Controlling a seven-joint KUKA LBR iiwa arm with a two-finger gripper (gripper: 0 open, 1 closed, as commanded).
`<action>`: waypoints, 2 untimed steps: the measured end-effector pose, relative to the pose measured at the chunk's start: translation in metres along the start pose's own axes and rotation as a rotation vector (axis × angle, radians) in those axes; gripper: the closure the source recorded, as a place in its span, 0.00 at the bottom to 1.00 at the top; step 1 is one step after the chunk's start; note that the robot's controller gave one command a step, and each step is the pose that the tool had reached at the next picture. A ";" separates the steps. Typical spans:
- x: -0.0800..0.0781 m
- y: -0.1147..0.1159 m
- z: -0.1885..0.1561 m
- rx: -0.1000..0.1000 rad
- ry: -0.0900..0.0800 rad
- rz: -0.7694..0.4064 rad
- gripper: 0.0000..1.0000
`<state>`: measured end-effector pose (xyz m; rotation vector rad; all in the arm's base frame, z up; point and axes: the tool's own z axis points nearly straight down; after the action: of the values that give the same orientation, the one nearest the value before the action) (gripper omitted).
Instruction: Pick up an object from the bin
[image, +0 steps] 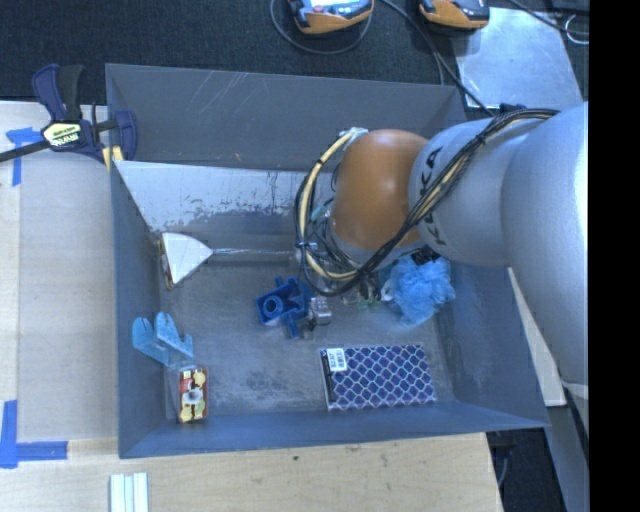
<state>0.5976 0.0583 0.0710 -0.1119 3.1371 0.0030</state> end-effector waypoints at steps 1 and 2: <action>0.002 0.001 0.000 -0.004 -0.002 -0.004 0.00; 0.010 0.053 0.000 0.000 -0.007 -0.297 0.00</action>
Offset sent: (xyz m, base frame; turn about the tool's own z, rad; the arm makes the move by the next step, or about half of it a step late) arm -0.0158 0.0540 -0.0010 -0.2978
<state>0.5839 0.1106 0.0712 -0.5741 3.0788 0.0022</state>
